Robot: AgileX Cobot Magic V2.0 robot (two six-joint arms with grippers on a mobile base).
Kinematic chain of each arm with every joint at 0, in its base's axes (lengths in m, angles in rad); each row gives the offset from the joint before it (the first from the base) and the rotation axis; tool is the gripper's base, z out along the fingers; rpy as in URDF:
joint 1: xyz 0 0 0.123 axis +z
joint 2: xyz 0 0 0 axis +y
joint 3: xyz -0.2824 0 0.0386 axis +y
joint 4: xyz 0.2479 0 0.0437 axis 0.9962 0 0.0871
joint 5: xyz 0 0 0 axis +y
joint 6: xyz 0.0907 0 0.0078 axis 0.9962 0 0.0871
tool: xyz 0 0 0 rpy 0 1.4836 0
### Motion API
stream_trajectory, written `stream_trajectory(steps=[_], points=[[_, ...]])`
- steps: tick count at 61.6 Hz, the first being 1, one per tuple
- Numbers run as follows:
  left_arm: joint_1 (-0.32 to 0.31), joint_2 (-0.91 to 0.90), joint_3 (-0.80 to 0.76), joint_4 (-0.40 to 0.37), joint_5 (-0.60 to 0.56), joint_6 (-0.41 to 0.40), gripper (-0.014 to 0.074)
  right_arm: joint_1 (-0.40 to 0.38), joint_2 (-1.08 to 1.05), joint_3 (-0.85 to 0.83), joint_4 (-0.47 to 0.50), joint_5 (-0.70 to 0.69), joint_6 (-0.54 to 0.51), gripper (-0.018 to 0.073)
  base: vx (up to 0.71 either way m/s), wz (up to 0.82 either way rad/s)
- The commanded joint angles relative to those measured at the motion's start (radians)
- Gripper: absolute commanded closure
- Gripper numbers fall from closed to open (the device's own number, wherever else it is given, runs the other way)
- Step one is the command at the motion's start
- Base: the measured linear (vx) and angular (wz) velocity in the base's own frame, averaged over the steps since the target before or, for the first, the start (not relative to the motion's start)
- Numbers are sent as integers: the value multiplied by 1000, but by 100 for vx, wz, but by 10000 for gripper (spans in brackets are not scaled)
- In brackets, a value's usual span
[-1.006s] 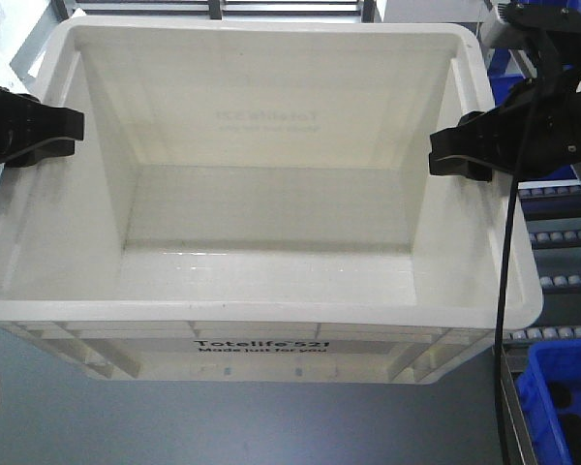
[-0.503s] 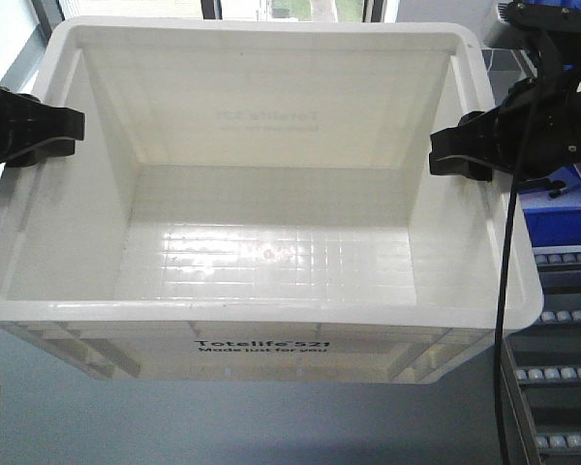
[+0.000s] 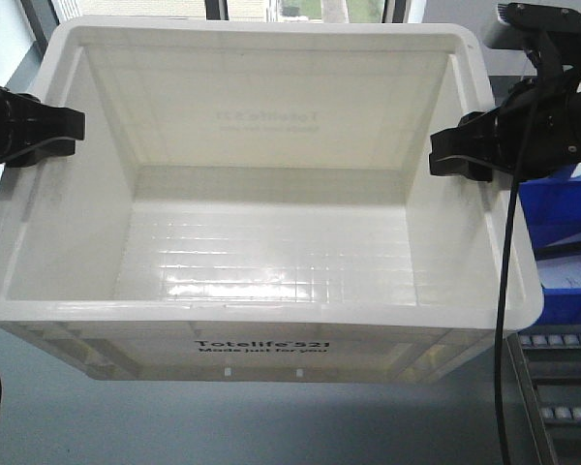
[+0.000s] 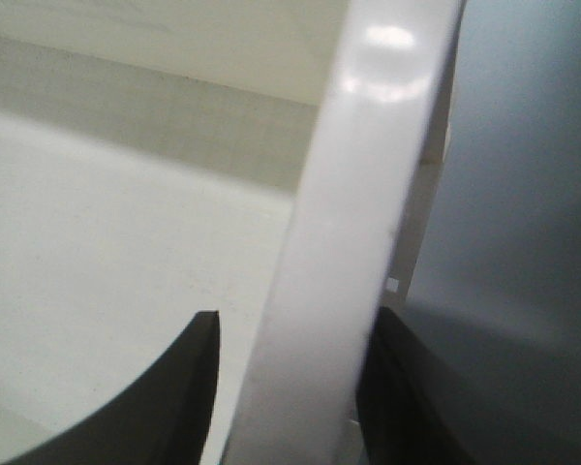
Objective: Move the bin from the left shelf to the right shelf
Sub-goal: 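Keep gripping the crate rims while the base turns toward other shelves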
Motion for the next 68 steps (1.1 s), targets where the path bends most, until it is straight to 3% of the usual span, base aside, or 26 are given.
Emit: stream_trajectory(steps=[1,37,68], points=[[-5,-38,-40,-16,-128,15,604,-3,-45,-36,41,-43,-56,564,48,9],[-5,-38,-40,-16,-130,15,604,-3,-45,-36,40,-44,-56,564,47,21],[-5,-30,-40,-16,-131,15,604,-3,-45,-36,39,-44,-56,564,35,51]])
